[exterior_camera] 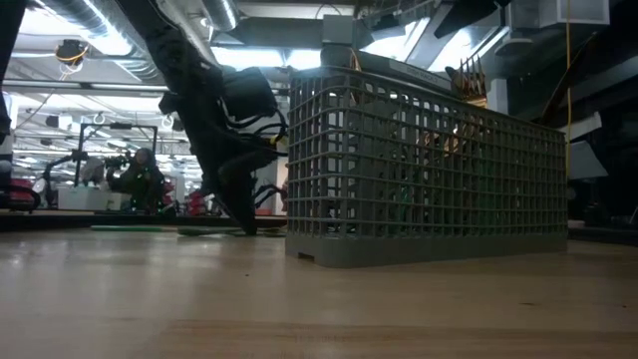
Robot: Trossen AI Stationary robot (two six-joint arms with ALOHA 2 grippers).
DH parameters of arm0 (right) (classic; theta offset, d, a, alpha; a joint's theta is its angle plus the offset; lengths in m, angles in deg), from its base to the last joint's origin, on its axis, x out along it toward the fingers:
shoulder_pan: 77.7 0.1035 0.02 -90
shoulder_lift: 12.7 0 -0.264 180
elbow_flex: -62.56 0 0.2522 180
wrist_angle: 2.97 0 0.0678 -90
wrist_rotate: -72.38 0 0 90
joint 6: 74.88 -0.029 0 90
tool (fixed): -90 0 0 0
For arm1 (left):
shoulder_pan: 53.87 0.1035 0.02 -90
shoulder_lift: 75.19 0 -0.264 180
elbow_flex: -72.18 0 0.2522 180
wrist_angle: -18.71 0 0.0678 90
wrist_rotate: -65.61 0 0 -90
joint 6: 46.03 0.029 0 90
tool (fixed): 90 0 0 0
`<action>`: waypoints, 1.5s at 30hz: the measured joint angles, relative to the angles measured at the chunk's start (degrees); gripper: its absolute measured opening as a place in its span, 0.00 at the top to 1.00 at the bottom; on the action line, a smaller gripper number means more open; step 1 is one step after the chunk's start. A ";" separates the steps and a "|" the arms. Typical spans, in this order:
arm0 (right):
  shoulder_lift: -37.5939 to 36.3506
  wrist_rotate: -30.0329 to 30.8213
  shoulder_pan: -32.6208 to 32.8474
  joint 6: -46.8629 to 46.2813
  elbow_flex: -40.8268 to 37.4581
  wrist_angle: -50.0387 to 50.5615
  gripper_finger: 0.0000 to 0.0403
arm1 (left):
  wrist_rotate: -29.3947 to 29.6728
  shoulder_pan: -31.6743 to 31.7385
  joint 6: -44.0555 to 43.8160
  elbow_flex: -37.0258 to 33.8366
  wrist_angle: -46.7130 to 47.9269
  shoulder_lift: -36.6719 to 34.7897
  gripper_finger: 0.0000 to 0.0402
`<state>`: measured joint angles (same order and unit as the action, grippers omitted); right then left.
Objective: Sort silverware
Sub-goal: Put the gold fork into the gray silverware organizer
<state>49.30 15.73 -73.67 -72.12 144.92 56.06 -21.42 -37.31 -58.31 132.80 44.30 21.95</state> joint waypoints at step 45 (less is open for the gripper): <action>0.02 -7.48 0.07 0.02 0.02 2.39 0.97 | -0.86 -18.35 7.78 1.08 -54.80 -18.08 1.00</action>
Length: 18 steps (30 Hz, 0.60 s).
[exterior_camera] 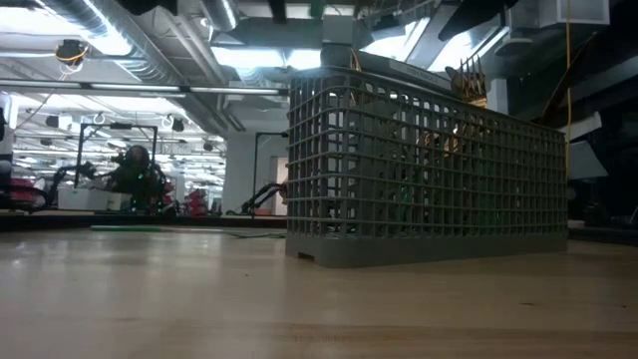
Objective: Sort silverware
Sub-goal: Put the gold fork into the gray silverware organizer
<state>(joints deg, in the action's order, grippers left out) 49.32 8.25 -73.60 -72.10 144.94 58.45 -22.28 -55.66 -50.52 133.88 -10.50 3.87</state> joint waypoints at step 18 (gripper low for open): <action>0.00 -26.57 0.00 1.25 0.00 -11.53 0.96 | 2.21 -1.12 11.04 4.39 -17.72 17.32 1.00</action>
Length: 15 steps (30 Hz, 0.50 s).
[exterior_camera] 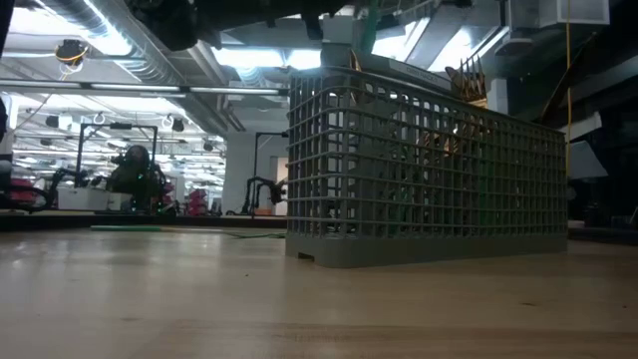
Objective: Sort silverware
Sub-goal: Put the gold fork into the gray silverware organizer
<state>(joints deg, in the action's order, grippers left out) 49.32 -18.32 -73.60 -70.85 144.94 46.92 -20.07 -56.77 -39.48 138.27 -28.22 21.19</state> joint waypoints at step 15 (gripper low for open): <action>5.81 0.06 0.00 4.52 0.02 -14.87 0.62 | -0.07 -0.12 1.03 0.02 0.09 0.00 1.00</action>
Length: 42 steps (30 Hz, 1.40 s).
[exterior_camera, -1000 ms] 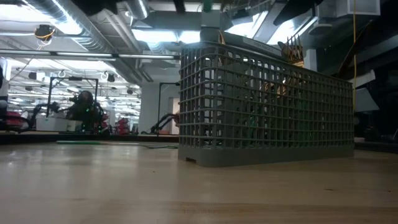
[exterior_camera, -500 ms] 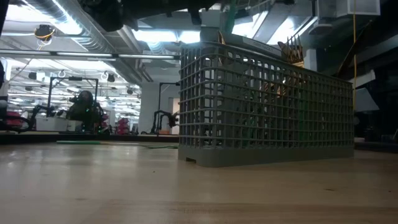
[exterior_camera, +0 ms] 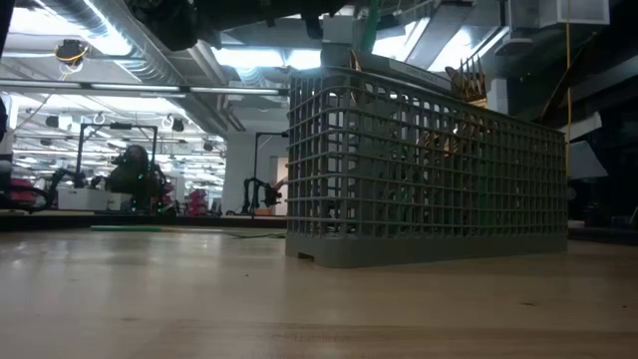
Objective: Sort silverware
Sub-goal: Put the gold fork into the gray silverware organizer
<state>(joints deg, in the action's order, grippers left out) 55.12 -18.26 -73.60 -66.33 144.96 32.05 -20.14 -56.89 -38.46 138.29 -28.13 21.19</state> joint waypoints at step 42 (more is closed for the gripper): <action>-5.24 -2.43 0.02 -5.78 -0.04 16.41 0.99 | 0.07 1.60 1.88 0.03 3.49 0.00 0.68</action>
<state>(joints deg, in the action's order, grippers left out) 49.89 -20.69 -73.58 -72.11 144.92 48.46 -20.07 -55.29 -36.57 138.32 -24.64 21.19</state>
